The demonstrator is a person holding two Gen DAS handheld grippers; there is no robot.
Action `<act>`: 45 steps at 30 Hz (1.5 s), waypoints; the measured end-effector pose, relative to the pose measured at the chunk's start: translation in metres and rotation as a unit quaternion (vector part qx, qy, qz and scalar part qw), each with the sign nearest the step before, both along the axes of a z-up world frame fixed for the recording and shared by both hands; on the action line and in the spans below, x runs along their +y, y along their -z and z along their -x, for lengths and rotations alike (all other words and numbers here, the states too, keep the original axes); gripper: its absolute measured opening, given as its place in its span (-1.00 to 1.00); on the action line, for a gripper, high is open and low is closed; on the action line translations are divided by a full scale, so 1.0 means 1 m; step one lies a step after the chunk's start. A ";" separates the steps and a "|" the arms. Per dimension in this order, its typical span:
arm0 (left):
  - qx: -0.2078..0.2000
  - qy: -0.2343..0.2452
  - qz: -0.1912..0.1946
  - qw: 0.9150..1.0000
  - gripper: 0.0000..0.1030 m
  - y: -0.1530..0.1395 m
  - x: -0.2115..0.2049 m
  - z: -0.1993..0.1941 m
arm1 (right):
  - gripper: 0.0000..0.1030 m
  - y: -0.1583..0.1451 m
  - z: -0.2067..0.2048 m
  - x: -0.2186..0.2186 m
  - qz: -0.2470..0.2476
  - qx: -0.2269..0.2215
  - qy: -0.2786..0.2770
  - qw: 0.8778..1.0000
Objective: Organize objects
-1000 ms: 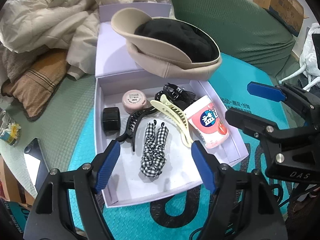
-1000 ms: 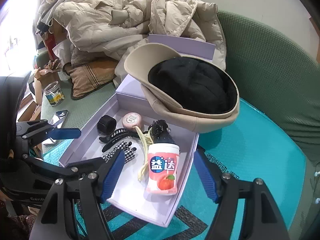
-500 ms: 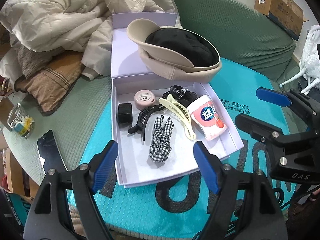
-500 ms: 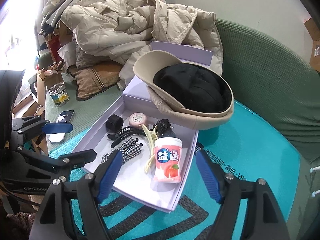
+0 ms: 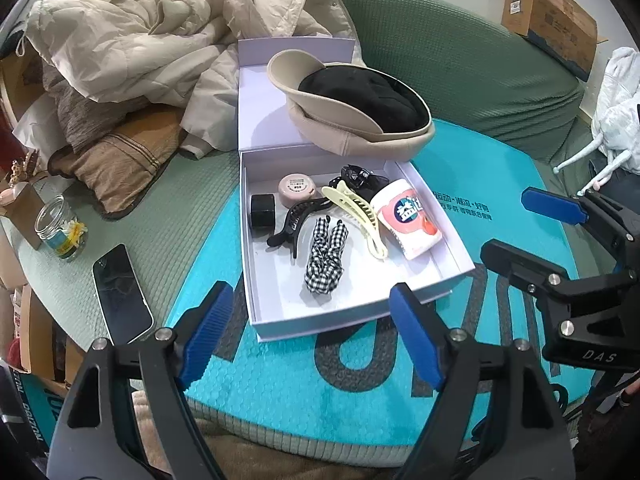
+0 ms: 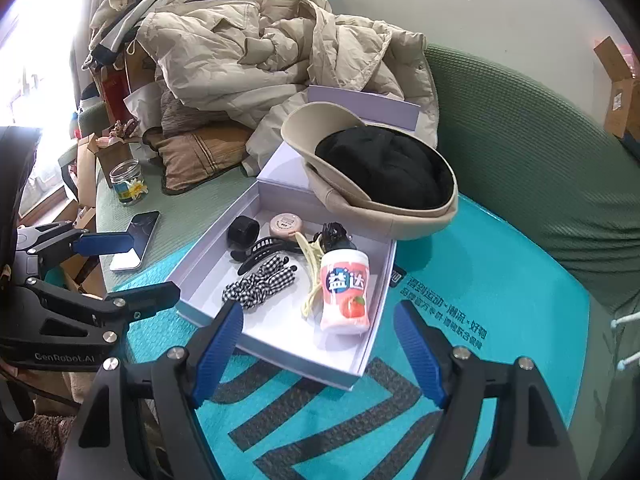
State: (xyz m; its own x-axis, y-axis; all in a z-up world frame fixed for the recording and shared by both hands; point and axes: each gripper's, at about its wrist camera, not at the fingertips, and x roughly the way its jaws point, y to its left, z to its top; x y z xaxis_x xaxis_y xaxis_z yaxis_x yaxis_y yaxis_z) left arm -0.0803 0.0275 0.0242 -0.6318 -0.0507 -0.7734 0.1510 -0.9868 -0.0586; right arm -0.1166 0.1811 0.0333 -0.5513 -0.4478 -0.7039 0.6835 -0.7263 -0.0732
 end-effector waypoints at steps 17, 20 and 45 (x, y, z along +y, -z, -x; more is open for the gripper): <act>0.013 -0.001 0.005 1.000 0.55 -0.008 0.017 -0.035 | 0.53 0.001 -0.031 0.027 0.004 0.001 0.008 1.000; 0.013 -0.003 0.004 1.000 0.56 -0.007 0.020 -0.040 | 0.53 0.003 -0.034 0.031 0.004 0.000 0.005 1.000; 0.009 -0.014 0.003 1.000 0.56 0.001 0.030 -0.055 | 0.53 0.008 -0.044 0.046 0.009 -0.001 0.010 1.000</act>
